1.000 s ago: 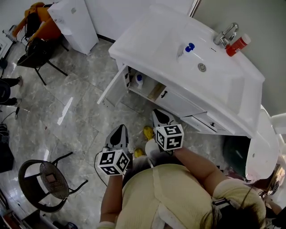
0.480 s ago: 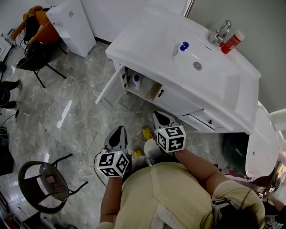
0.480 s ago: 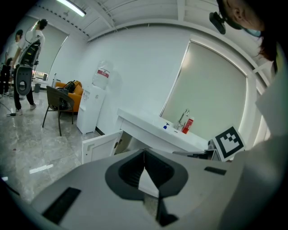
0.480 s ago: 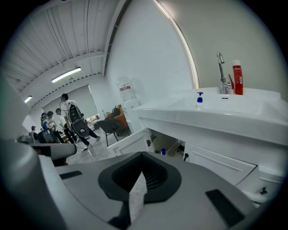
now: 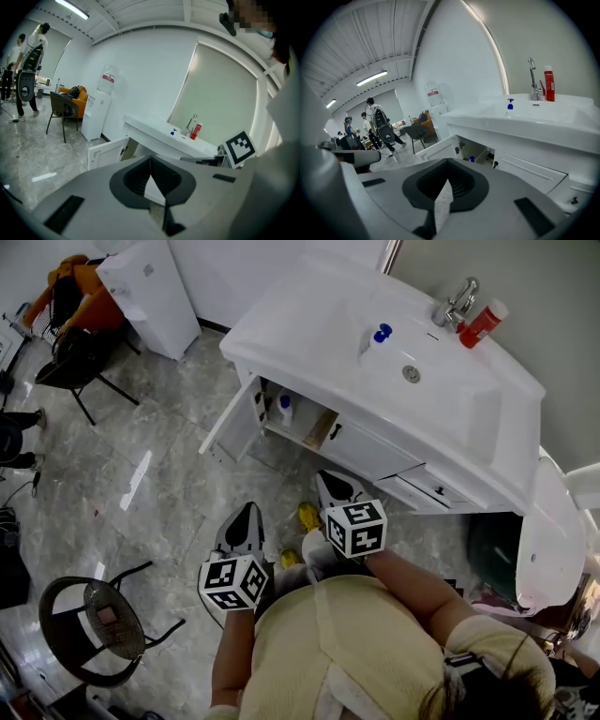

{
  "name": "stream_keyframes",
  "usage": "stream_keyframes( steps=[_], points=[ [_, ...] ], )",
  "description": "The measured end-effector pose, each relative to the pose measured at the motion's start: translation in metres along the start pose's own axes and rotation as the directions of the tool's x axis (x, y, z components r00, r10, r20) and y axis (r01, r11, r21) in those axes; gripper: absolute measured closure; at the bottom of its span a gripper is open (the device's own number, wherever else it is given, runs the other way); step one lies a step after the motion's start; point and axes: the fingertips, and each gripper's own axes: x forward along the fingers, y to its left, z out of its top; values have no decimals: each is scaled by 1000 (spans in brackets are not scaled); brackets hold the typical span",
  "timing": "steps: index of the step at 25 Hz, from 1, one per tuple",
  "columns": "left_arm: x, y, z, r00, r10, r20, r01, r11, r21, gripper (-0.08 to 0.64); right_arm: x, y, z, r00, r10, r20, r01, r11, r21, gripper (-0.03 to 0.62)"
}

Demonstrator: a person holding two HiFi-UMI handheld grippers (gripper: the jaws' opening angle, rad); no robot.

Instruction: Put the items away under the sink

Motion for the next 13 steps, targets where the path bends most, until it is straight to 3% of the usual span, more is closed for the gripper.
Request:
stream_keyframes(
  steps=[13],
  points=[
    [-3,1,-3,1000,18,0,-18,1000,2,522,-3,-2,-1,1000,-5,1,5,1000,-9,566]
  ],
)
